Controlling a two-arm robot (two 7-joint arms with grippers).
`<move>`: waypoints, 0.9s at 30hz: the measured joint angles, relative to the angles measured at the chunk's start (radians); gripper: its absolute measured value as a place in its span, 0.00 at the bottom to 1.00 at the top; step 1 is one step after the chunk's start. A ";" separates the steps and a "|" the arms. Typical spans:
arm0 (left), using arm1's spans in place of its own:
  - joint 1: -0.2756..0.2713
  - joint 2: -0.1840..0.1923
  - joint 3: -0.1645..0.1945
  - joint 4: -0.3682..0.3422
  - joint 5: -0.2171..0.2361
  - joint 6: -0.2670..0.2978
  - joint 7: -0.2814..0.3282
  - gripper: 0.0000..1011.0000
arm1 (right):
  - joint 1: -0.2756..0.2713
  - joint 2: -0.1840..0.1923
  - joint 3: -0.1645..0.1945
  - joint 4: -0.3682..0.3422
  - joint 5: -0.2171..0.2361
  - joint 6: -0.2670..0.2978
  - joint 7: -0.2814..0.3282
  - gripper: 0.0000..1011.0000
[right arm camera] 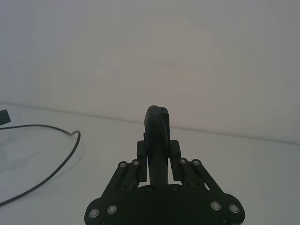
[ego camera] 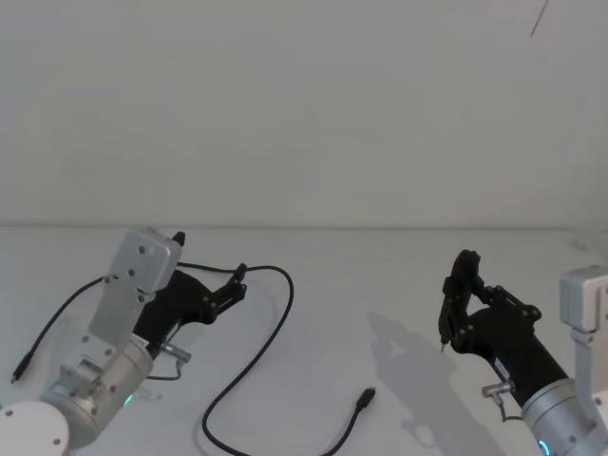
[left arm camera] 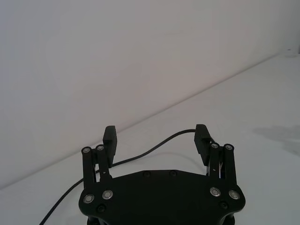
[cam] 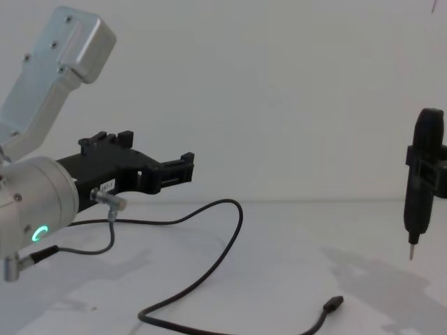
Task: Pick up the data cable with the one hand.
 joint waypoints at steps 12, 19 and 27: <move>-0.013 0.030 0.000 -0.014 -0.048 -0.001 -0.112 0.99 | 0.000 0.000 0.000 0.000 0.000 0.000 0.000 0.28; -0.015 0.066 -0.003 -0.039 -0.093 0.014 -0.208 0.99 | 0.000 0.000 0.000 0.000 0.000 0.000 0.000 0.28; -0.016 0.115 -0.009 -0.074 -0.148 0.042 -0.322 0.99 | 0.000 0.000 0.000 0.000 0.000 0.000 0.000 0.28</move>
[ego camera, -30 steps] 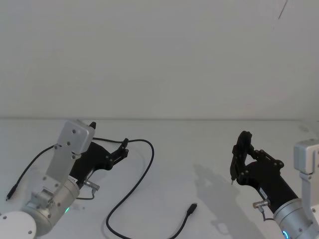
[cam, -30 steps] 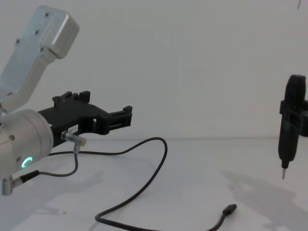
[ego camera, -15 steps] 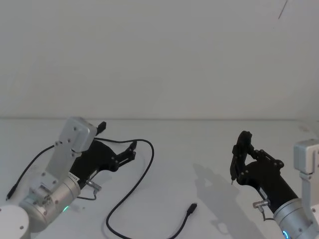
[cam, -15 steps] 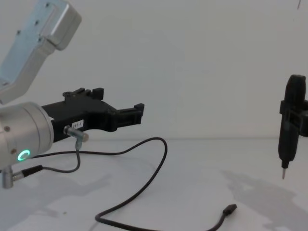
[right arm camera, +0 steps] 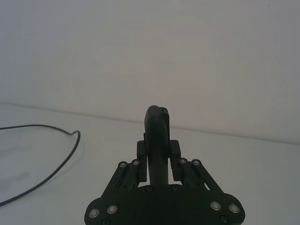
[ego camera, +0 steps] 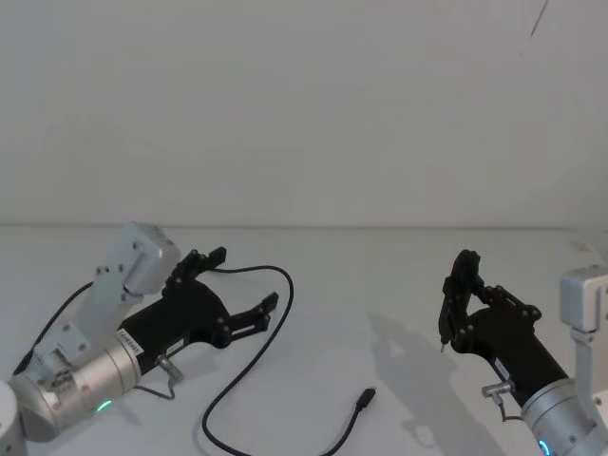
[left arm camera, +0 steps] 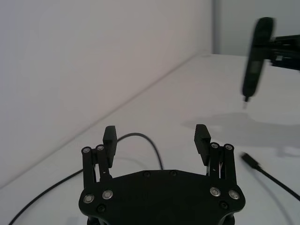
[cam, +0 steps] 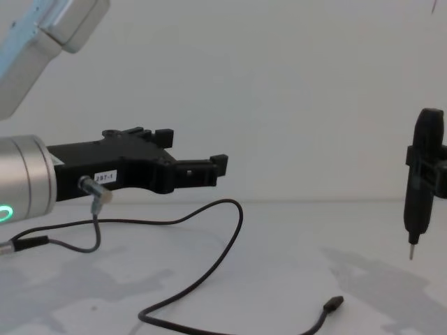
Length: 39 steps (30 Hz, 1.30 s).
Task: Pick up the data cable with the one hand.
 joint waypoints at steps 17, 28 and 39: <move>-0.051 0.146 0.022 -0.097 -0.104 0.153 -0.247 0.99 | 0.000 0.000 0.000 0.000 0.000 0.000 0.000 0.28; -0.125 0.226 0.080 -0.158 -0.095 0.293 -0.345 0.99 | 0.000 0.000 0.000 0.000 0.000 0.000 0.000 0.28; -0.200 0.258 0.162 -0.200 -0.024 0.402 -0.375 0.99 | 0.000 0.000 0.000 0.000 0.000 0.000 0.000 0.28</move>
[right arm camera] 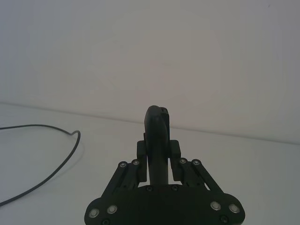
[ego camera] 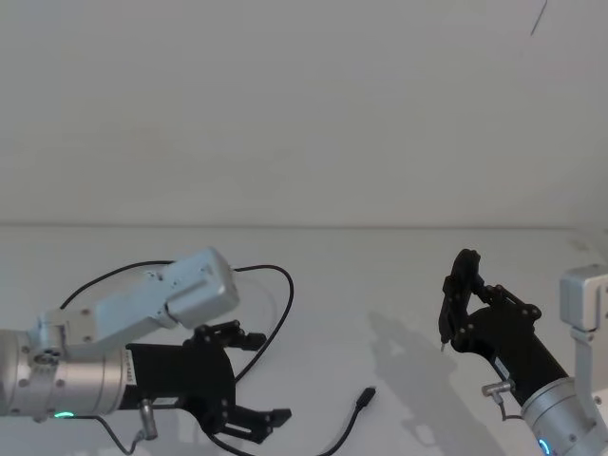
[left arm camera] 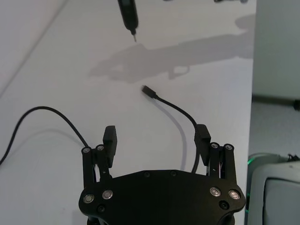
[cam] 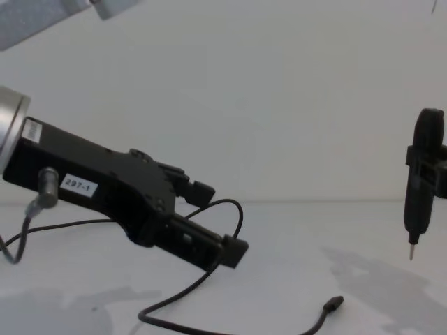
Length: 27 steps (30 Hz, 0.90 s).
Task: Pick up the data cable with the one hand.
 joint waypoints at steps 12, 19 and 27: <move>-0.045 -0.003 0.069 -0.013 0.038 0.077 -0.012 0.99 | 0.000 0.000 0.000 0.000 0.000 0.000 0.000 0.28; -0.060 -0.017 0.097 -0.005 0.050 0.100 -0.009 0.99 | 0.000 0.000 0.000 0.000 0.000 0.000 0.000 0.28; -0.071 -0.045 0.130 0.018 0.058 0.118 0.004 0.99 | 0.000 0.000 0.000 0.000 0.000 0.000 0.000 0.28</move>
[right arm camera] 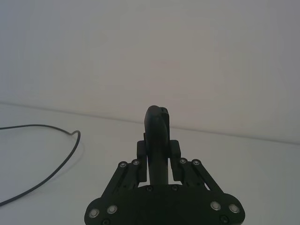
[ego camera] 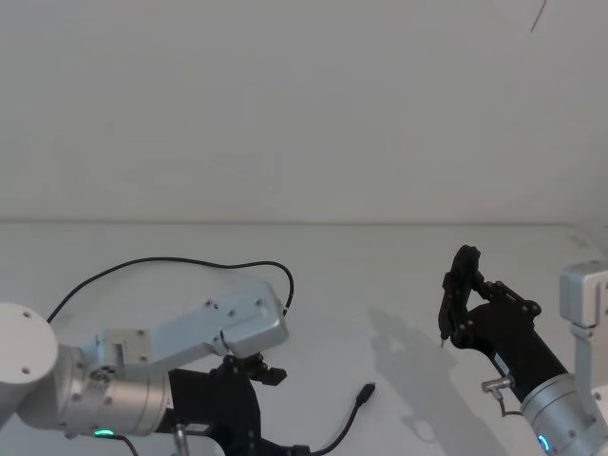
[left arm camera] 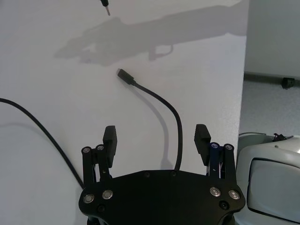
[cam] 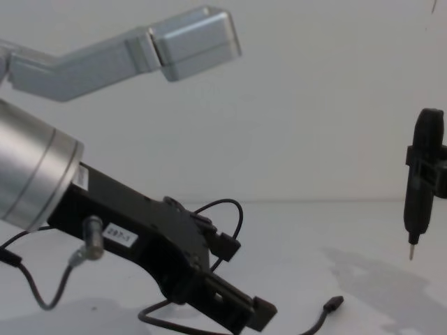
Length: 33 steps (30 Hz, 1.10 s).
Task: Pick up the data cable with the one hand.
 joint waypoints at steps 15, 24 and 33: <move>-0.007 -0.052 0.048 0.051 0.026 0.012 0.030 0.99 | 0.000 0.000 0.000 0.000 0.000 0.000 0.000 0.28; -0.009 -0.071 0.062 0.069 0.040 0.015 0.040 0.92 | 0.000 0.000 0.000 0.000 0.000 0.000 0.000 0.28; -0.010 -0.080 0.068 0.078 0.047 0.017 0.045 0.69 | 0.000 0.000 0.000 0.000 0.000 0.000 0.000 0.28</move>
